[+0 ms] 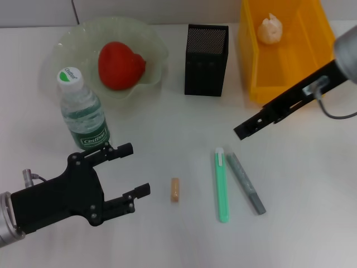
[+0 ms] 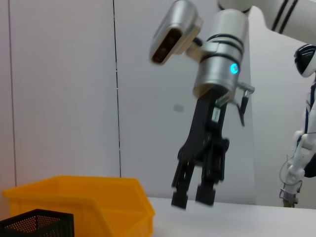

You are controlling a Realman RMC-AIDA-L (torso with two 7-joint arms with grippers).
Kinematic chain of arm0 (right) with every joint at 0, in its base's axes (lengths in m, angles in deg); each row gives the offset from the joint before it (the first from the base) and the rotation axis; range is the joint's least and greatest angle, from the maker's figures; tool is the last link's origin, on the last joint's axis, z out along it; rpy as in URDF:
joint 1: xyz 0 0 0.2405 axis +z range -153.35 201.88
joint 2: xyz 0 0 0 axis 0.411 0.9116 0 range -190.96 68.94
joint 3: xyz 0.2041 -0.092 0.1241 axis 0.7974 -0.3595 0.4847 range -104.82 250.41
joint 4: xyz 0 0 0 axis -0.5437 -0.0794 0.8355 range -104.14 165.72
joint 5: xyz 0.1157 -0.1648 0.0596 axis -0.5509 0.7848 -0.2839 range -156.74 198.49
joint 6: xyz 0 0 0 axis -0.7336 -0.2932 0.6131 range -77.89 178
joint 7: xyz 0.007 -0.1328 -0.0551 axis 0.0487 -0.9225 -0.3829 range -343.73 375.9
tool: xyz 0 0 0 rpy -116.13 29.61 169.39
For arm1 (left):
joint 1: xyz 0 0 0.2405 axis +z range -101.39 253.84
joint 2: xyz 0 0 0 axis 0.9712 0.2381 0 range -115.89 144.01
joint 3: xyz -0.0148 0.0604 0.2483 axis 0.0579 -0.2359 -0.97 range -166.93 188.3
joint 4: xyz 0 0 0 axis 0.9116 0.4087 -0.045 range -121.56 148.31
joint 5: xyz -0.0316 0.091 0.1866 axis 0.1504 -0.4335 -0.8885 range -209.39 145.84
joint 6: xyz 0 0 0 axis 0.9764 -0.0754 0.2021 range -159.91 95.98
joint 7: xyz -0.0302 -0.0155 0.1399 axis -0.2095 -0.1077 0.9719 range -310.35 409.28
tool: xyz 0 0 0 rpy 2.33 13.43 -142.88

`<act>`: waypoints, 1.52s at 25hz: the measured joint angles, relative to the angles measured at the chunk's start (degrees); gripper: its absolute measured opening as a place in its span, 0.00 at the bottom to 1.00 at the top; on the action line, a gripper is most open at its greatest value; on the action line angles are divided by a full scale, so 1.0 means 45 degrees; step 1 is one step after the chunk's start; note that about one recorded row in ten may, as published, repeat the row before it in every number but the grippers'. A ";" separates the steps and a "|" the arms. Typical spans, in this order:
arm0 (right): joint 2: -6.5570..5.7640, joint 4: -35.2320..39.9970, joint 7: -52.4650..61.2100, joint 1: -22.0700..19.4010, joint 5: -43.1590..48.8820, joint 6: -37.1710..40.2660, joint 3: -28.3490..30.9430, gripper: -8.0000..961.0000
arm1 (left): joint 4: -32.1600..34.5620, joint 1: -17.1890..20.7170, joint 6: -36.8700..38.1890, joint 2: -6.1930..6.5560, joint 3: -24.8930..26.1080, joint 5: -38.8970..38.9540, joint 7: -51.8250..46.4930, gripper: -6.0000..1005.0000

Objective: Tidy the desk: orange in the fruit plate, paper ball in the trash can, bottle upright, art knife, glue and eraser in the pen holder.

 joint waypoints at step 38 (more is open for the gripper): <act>0.0154 -0.5394 0.2441 0.2849 -0.0028 -0.3271 -0.5337 0.87 | -0.0551 -0.0337 -0.0914 -0.0075 -0.0049 0.0025 0.0030 0.73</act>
